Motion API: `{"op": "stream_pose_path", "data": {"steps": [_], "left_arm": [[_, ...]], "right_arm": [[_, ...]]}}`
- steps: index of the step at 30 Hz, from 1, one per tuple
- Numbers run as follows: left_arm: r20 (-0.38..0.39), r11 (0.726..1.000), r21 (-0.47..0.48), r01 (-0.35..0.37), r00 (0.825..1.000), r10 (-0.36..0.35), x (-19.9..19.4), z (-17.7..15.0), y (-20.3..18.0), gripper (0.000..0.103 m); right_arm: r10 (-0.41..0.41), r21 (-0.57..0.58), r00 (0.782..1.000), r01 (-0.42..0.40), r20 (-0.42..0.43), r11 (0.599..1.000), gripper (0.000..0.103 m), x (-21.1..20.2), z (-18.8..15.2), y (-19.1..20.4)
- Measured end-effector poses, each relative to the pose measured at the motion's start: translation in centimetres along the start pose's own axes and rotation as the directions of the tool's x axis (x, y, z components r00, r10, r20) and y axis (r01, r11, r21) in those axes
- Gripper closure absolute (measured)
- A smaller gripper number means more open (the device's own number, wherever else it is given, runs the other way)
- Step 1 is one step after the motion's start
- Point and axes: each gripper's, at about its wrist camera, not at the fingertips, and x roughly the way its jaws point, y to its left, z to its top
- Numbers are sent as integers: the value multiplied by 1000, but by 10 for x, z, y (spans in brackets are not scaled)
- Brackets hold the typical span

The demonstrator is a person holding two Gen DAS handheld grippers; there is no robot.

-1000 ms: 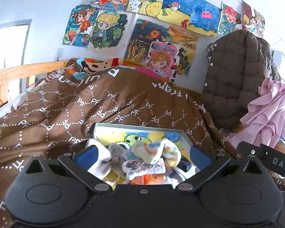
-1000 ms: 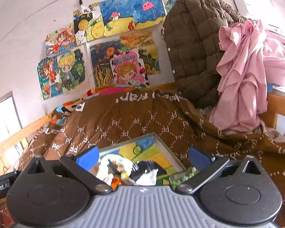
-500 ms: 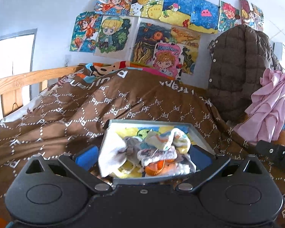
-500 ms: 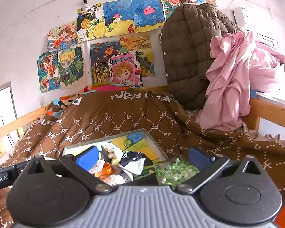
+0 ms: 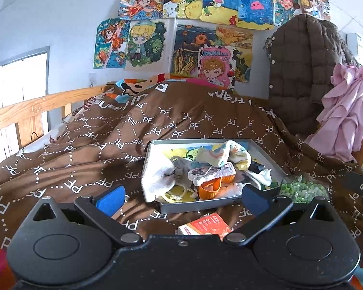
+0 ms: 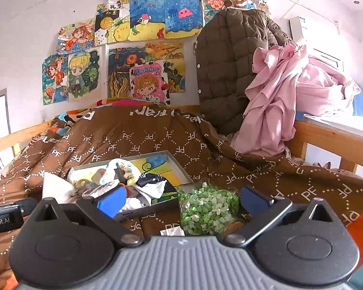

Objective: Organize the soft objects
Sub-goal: 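Withdraw both grippers up and away from the tray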

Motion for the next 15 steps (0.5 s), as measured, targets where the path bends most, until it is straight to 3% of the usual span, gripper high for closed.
{"op": "stream_pose_path", "data": {"steps": [9, 15], "left_arm": [[8, 998, 56, -1, 1000, 1, -22, -11, -8, 1], [-33, 996, 84, -30, 999, 33, -23, -21, -14, 1]], "right_arm": [[-34, -17, 999, 34, -2, 999, 0, -20, -12, -1], [-74, -30, 997, 74, -8, 997, 0, -23, -18, -4]]}}
